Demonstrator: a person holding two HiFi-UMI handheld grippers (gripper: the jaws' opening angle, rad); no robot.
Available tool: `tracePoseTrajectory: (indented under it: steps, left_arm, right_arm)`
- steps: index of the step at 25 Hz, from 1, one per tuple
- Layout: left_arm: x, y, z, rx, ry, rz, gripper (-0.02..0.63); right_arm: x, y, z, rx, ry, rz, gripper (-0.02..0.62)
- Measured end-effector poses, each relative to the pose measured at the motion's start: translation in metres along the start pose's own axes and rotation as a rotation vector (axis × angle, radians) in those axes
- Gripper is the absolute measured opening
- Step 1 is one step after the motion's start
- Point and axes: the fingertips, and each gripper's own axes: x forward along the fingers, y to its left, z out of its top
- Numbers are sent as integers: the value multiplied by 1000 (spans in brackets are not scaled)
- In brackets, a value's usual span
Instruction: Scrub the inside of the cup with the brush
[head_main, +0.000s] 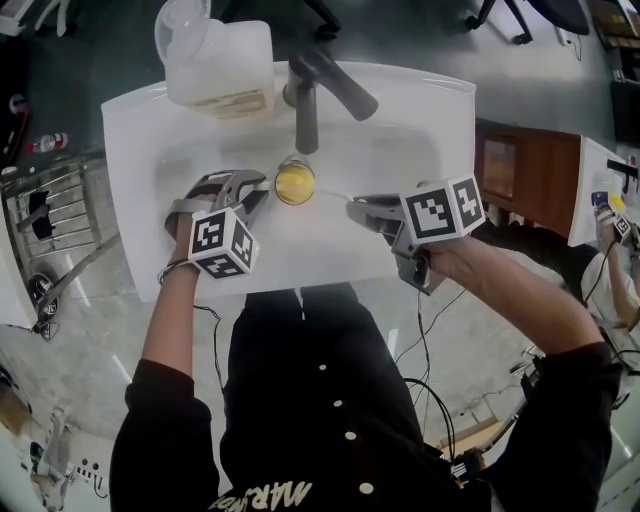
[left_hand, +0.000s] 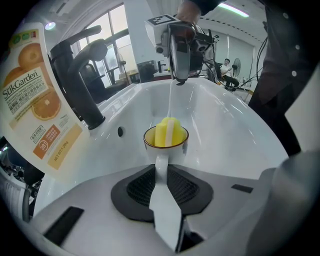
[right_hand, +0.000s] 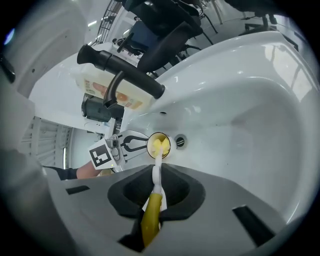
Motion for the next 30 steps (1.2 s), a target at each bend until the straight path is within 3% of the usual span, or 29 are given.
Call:
tracePoseTrajectory:
  steps: [8,13,16,23,30]
  left_arm:
    - [0,-1,-3,-5,18,-1,91]
    - [1,-1,-6,-4,35,-1,91]
    - [1,-2,-6,-4,39,0,91]
    - [1,-2,-8,-48,21,0,91]
    - [2,-1,-9,-67,14,4,91]
  right_arm:
    - [-19,7,-4,-97,-33,0,51]
    - [-29,12,-7,-359,-30,-67,50]
    - [-33,19,-7,-628,4,-126,51]
    - [-37,42,-1,-1549,161,-344,49]
    - [-28,54,5,-2191,348,-472,51]
